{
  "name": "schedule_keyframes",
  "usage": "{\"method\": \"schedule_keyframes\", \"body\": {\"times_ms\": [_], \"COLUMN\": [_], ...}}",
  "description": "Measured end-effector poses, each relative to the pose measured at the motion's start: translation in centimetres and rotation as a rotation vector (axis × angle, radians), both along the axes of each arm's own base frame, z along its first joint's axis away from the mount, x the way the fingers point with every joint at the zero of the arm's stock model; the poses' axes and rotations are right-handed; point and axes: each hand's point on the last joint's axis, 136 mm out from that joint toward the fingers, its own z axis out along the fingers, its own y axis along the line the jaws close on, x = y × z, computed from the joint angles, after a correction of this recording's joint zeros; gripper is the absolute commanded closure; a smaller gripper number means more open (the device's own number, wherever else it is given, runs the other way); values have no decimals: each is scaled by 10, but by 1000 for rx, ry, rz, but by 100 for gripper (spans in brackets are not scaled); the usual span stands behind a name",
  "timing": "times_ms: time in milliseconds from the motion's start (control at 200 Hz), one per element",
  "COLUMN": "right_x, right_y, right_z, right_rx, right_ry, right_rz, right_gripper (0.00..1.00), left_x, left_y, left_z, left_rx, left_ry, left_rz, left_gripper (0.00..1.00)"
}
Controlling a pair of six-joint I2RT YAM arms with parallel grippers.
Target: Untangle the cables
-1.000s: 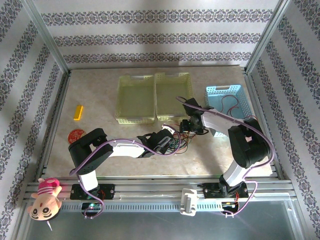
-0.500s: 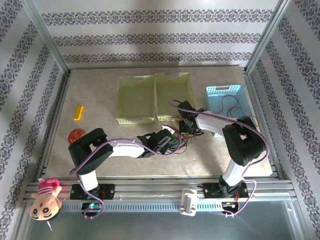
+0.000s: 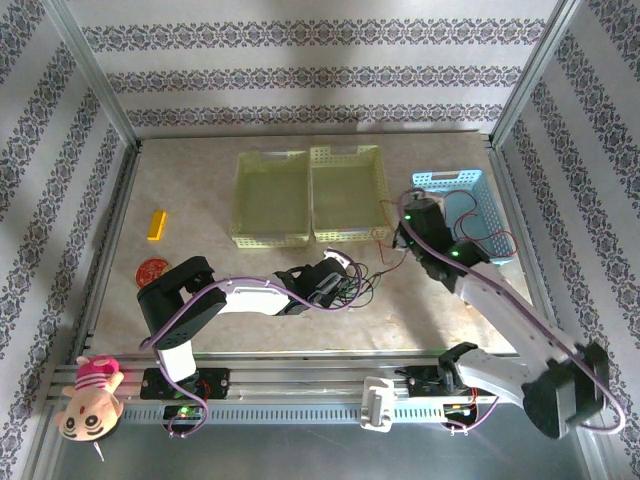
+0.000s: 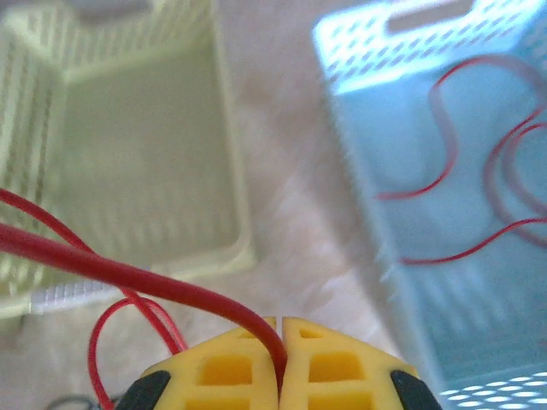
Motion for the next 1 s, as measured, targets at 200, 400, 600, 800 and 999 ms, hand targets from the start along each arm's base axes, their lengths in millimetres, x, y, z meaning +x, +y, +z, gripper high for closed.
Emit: {"method": "schedule_keyframes", "body": {"times_ms": [200,400,600,800,999], "right_x": [2,-1,-2,0,8], "right_y": [-69,-127,-173,-190,-195], "right_z": [90,145,141,153,142], "right_rx": [18,-16,-43,-41,-8], "right_ry": [-226,-349,-329,-364,-348], "right_rz": [-202,-374,-521,-565,-555], "right_gripper": [100,100,100,100,100], "left_x": [0,0,1,1,1], "left_y": [0,-1,-1,0,1], "left_z": [0,0,0,0,0], "left_rx": [6,9,9,13,17], "left_ry": [2,1,1,0,-2], "left_rz": [-3,-5,-5,-3,-1], "left_gripper": [68,67,66,65,62]}}
